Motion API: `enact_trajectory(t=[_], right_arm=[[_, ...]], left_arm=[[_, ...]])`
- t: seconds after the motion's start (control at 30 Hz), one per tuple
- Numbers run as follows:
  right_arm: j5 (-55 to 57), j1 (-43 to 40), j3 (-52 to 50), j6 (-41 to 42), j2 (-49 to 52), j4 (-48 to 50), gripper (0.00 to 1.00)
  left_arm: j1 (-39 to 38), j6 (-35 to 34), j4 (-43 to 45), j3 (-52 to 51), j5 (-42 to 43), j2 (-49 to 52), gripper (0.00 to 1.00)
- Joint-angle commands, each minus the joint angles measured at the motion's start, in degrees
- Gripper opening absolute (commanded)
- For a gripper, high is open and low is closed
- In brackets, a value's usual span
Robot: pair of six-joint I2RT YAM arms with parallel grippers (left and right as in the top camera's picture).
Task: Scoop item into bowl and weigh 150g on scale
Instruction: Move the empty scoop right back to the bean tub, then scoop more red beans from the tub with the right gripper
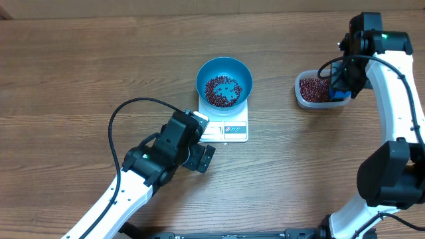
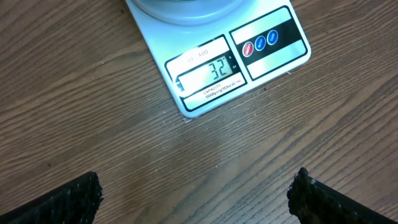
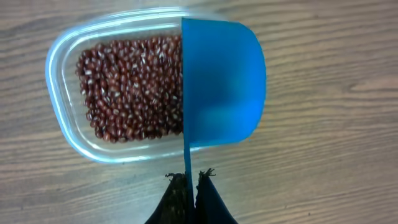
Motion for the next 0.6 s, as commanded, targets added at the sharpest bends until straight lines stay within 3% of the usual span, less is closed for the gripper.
enact_trajectory(t=[0.0, 0.57], right_arm=[[2.0, 0.1, -1.3, 0.4, -0.5, 1.5, 0.04], [1.2, 4.9, -5.2, -1.1, -0.5, 3.2, 0.04]], left_arm=[[0.3, 0.7, 0.0, 1.3, 0.5, 0.1, 1.0], [0.3, 0.7, 0.0, 1.3, 0.5, 0.1, 1.0]])
